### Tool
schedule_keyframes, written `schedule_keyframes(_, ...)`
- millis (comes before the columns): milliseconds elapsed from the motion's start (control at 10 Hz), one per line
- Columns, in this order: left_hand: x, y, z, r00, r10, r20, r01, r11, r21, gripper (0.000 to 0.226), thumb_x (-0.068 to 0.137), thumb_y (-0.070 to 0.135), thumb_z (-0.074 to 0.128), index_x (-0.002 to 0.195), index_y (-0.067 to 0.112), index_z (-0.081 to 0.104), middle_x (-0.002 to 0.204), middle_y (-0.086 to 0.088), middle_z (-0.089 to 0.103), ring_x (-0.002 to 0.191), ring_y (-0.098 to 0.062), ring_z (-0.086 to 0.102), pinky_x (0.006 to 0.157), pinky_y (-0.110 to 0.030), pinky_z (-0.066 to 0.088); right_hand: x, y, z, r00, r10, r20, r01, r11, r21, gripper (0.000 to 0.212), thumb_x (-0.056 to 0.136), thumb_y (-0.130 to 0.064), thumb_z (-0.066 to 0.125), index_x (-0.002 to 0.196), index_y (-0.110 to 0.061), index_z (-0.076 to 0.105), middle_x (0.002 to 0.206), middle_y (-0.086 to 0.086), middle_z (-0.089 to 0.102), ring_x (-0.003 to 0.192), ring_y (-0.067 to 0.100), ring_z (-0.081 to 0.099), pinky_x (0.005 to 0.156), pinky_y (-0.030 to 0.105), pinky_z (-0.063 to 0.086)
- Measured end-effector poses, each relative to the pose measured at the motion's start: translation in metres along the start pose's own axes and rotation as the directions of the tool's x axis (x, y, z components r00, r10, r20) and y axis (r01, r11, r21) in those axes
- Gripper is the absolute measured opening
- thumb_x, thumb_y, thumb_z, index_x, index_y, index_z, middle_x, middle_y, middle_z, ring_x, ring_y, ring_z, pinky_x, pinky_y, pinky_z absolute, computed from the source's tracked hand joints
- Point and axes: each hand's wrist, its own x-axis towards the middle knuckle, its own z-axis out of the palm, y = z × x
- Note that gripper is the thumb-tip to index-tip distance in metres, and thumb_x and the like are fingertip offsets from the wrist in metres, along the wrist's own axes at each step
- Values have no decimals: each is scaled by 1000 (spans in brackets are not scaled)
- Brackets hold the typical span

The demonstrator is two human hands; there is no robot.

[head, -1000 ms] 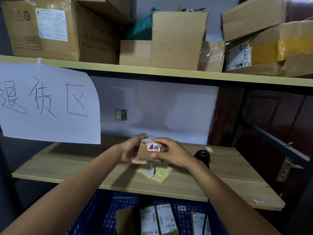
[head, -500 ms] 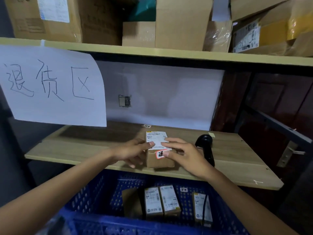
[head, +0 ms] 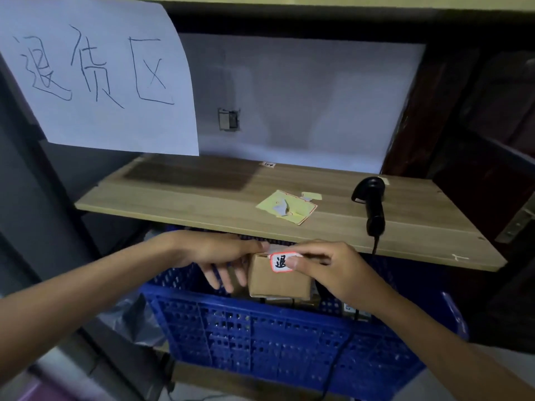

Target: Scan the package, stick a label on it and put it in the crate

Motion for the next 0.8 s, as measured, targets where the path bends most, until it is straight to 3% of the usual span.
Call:
schedule_keyframes(100, 23, -10, 7, 997, -45, 58, 49, 996, -69, 61, 94, 69, 23, 113, 28, 64, 100, -4, 71, 77, -17, 71, 75, -29, 58, 16, 20, 9, 997, 76, 32, -74, 996, -56, 25, 92, -32, 63, 111, -20, 74, 100, -6, 76, 90, 2, 68, 77, 16, 52)
schedule_keyframes(200, 56, -19, 18, 996, -73, 51, 83, 973, -216, 56, 97, 62, 28, 112, 23, 64, 110, -7, 70, 91, -20, 73, 72, -28, 59, 46, 51, 18, 980, 195, 25, -189, 969, -162, 26, 94, -29, 62, 114, -15, 70, 108, 0, 72, 97, 10, 66, 89, 28, 54)
schedule_keyframes(300, 86, -26, 24, 995, -99, -19, 90, 960, -266, 52, 100, 49, 37, 133, 16, 58, 128, -14, 65, 101, -21, 69, 67, -25, 60, 70, 73, 25, 953, 298, 55, -283, 941, -186, 33, 94, -21, 62, 126, -10, 61, 128, 5, 61, 118, 18, 56, 95, 27, 44)
schedule_keyframes(400, 104, -29, 23, 993, -79, -86, 58, 974, -218, 54, 97, 48, 45, 142, 17, 51, 144, -14, 54, 119, -25, 58, 85, -31, 55, 81, 77, 25, 940, 327, 99, -287, 913, -291, 51, 93, -13, 63, 141, -9, 47, 145, 7, 50, 130, 19, 48, 93, 15, 33)
schedule_keyframes(500, 104, -28, 16, 990, -54, -132, 36, 990, -134, 56, 98, 42, 47, 146, 13, 44, 147, -10, 49, 133, -27, 48, 108, -41, 43, 82, 83, 20, 920, 373, 119, -292, 856, -427, 67, 91, -12, 64, 150, -9, 31, 154, 13, 38, 131, 25, 47, 107, 31, 40)
schedule_keyframes(600, 100, -30, 8, 990, -38, -136, 18, 989, -147, 51, 101, 34, 45, 146, 12, 42, 149, -9, 46, 136, -25, 45, 110, -39, 43, 73, 81, 8, 879, 447, 166, -311, 802, -510, 72, 95, -27, 60, 154, -13, 21, 159, 14, 26, 139, 31, 38, 114, 40, 34)
schedule_keyframes(700, 84, -24, 3, 991, 13, -133, -36, 985, -169, 45, 102, 37, 40, 142, 17, 45, 149, -6, 47, 137, -20, 45, 110, -39, 44, 60, 61, -4, 864, 428, 263, -266, 834, -483, 65, 96, -33, 58, 152, -19, 27, 156, 8, 33, 138, 26, 41, 112, 37, 38)
schedule_keyframes(800, 67, -14, 1, 990, 103, -96, -117, 981, -156, 31, 102, 41, 40, 125, 24, 51, 137, 0, 54, 131, -16, 52, 106, -35, 48, 51, 34, -17, 889, 322, 325, -207, 917, -342, 56, 96, -31, 58, 148, -22, 38, 152, 0, 43, 138, 14, 43, 113, 32, 39)
